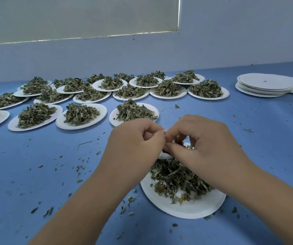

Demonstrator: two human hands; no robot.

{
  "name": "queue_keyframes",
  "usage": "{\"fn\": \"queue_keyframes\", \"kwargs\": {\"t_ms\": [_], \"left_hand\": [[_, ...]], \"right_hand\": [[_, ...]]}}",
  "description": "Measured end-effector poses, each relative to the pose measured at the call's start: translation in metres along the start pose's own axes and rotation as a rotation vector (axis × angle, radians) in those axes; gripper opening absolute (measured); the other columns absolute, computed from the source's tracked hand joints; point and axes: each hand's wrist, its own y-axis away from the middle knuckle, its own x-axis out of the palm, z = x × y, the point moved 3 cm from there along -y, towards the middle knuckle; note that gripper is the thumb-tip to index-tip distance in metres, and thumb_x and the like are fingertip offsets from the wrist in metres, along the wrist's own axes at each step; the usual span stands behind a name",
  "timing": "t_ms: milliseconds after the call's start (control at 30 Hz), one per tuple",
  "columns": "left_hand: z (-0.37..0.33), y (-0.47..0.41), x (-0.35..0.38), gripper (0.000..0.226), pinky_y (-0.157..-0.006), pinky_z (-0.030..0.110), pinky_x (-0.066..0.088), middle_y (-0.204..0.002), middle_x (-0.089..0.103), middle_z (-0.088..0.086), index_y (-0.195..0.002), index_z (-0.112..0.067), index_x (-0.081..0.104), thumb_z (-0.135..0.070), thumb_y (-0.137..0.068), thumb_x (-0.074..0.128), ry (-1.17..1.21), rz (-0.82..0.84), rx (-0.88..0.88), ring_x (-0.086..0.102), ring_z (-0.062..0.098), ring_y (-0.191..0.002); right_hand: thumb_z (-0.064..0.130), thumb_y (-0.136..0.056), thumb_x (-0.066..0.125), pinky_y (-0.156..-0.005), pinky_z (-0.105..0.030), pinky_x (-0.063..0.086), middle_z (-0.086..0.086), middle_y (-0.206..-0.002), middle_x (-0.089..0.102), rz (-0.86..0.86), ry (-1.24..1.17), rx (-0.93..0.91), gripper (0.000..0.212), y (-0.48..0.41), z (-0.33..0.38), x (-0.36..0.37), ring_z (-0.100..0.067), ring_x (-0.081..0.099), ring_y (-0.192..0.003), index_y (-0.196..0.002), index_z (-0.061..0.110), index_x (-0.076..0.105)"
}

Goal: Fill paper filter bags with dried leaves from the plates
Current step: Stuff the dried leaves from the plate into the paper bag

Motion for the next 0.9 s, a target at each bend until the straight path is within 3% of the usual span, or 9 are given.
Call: {"fn": "queue_keyframes", "kwargs": {"t_ms": [100, 200, 333, 400, 467, 633, 733, 900], "left_hand": [[-0.002, 0.000, -0.002, 0.019, -0.039, 0.004, 0.027, -0.046, 0.050, 0.006, -0.071, -0.022, 0.072, -0.012, -0.085, 0.064, 0.021, -0.014, -0.009, 0.040, 0.001, -0.036], [-0.001, -0.001, -0.005, 0.018, -0.036, 0.003, 0.027, -0.040, 0.041, -0.004, -0.073, -0.015, 0.072, -0.008, -0.088, 0.064, 0.111, -0.023, -0.059, 0.045, -0.002, -0.030], [0.007, -0.006, -0.011, 0.017, -0.036, 0.008, 0.031, -0.040, 0.047, -0.013, -0.071, -0.020, 0.072, -0.015, -0.086, 0.067, 0.172, -0.089, -0.123, 0.039, -0.001, -0.032], [0.010, -0.008, -0.013, 0.016, -0.038, 0.011, 0.032, -0.041, 0.047, -0.015, -0.070, -0.024, 0.072, -0.021, -0.086, 0.068, 0.185, -0.099, -0.139, 0.040, 0.000, -0.034], [0.011, -0.008, -0.014, 0.016, -0.038, 0.010, 0.032, -0.039, 0.046, -0.016, -0.071, -0.024, 0.072, -0.022, -0.086, 0.068, 0.207, -0.101, -0.152, 0.040, -0.001, -0.033], [0.010, -0.007, -0.014, 0.016, -0.036, 0.010, 0.032, -0.043, 0.048, -0.013, -0.072, -0.022, 0.072, -0.018, -0.086, 0.068, 0.213, -0.115, -0.146, 0.039, -0.001, -0.033], [0.009, -0.007, -0.012, 0.018, -0.038, 0.011, 0.031, -0.046, 0.050, -0.009, -0.070, -0.024, 0.072, -0.019, -0.087, 0.068, 0.143, -0.115, -0.102, 0.037, 0.000, -0.035], [0.006, -0.004, -0.008, 0.018, -0.040, 0.008, 0.027, -0.043, 0.045, -0.013, -0.070, -0.024, 0.071, -0.018, -0.086, 0.066, 0.084, -0.099, -0.043, 0.037, 0.001, -0.038]], "right_hand": [[0.026, -0.077, 0.075, -0.070, -0.002, 0.035, 0.018, -0.079, 0.059, -0.067, -0.123, 0.041, 0.018, 0.001, 0.001, -0.008, 0.009, 0.052, -0.080, -0.070, 0.036, 0.061], [0.046, -0.076, 0.066, -0.070, -0.003, 0.037, 0.021, -0.095, 0.056, -0.109, -0.158, 0.081, 0.013, 0.000, 0.000, -0.014, 0.007, 0.052, -0.087, -0.077, 0.037, 0.057], [0.076, -0.058, 0.061, -0.075, -0.006, 0.037, 0.031, -0.109, 0.042, 0.076, -0.090, 0.094, 0.055, 0.001, -0.003, -0.010, 0.009, 0.046, -0.103, -0.101, 0.049, 0.042], [0.081, -0.049, 0.061, -0.071, -0.012, 0.041, 0.034, -0.115, 0.033, 0.180, -0.045, 0.093, 0.068, 0.002, -0.004, -0.004, 0.011, 0.044, -0.104, -0.106, 0.057, 0.031], [0.075, -0.050, 0.066, -0.070, -0.014, 0.041, 0.033, -0.116, 0.034, 0.191, -0.043, 0.090, 0.072, 0.001, -0.004, 0.001, 0.010, 0.046, -0.100, -0.109, 0.059, 0.028], [0.041, -0.069, 0.072, -0.071, -0.012, 0.045, 0.019, -0.093, 0.058, -0.003, -0.188, 0.095, 0.033, -0.001, -0.004, -0.004, 0.001, 0.059, -0.079, -0.095, 0.041, 0.053], [0.021, -0.074, 0.077, -0.071, -0.008, 0.044, 0.016, -0.081, 0.061, -0.054, -0.194, 0.049, 0.026, -0.001, -0.004, -0.008, 0.000, 0.061, -0.076, -0.088, 0.036, 0.061], [0.015, -0.075, 0.078, -0.070, -0.007, 0.042, 0.016, -0.077, 0.059, -0.088, -0.143, -0.021, 0.021, 0.000, -0.002, -0.008, -0.002, 0.059, -0.077, -0.085, 0.030, 0.065]]}}
